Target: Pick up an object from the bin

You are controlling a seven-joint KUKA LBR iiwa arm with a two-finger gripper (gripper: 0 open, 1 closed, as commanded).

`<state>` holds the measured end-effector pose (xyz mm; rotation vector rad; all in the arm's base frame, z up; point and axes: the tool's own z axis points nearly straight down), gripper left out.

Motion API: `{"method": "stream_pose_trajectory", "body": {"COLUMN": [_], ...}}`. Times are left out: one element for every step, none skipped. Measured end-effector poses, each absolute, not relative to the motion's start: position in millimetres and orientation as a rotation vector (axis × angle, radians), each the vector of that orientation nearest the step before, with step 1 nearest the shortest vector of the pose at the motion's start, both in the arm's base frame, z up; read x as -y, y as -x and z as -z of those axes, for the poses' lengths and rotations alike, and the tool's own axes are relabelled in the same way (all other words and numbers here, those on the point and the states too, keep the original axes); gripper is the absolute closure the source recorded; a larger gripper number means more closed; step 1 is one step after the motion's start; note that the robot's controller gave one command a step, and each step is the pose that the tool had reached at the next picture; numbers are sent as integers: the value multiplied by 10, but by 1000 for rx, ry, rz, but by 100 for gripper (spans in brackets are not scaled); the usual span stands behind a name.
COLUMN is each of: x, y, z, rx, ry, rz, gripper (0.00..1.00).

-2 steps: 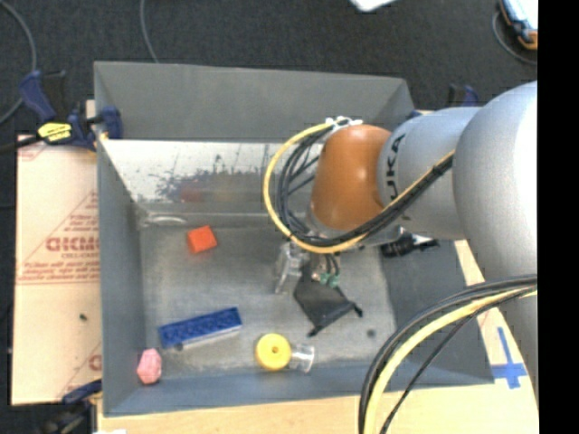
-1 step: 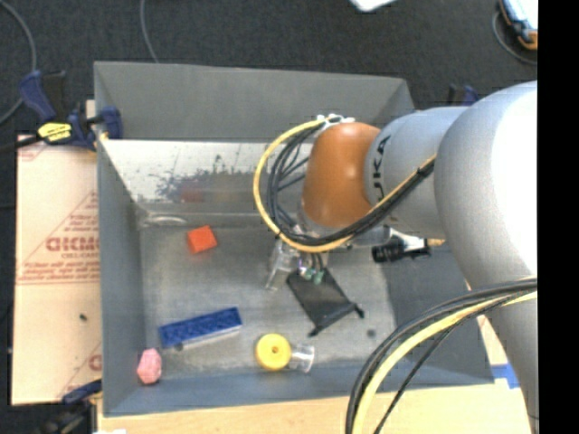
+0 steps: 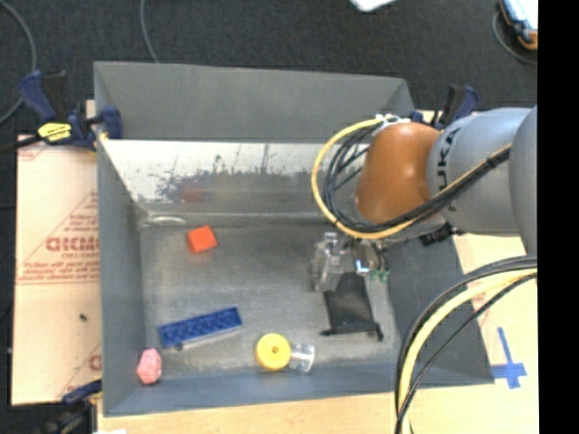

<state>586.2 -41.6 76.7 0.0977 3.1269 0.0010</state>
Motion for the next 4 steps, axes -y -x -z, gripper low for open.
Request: {"method": "stream_pose_trajectory", "body": {"x": [458, 367, 917, 880], "y": [-6030, -6064, -5916, -6189], "z": [-723, -710, -712, -726], "rx": [-3113, -3108, -3117, -3083], "ry": [226, 271, 80, 436], "rz": [1, -1, -3, 6], "gripper": [0, 0, 0, 0]}}
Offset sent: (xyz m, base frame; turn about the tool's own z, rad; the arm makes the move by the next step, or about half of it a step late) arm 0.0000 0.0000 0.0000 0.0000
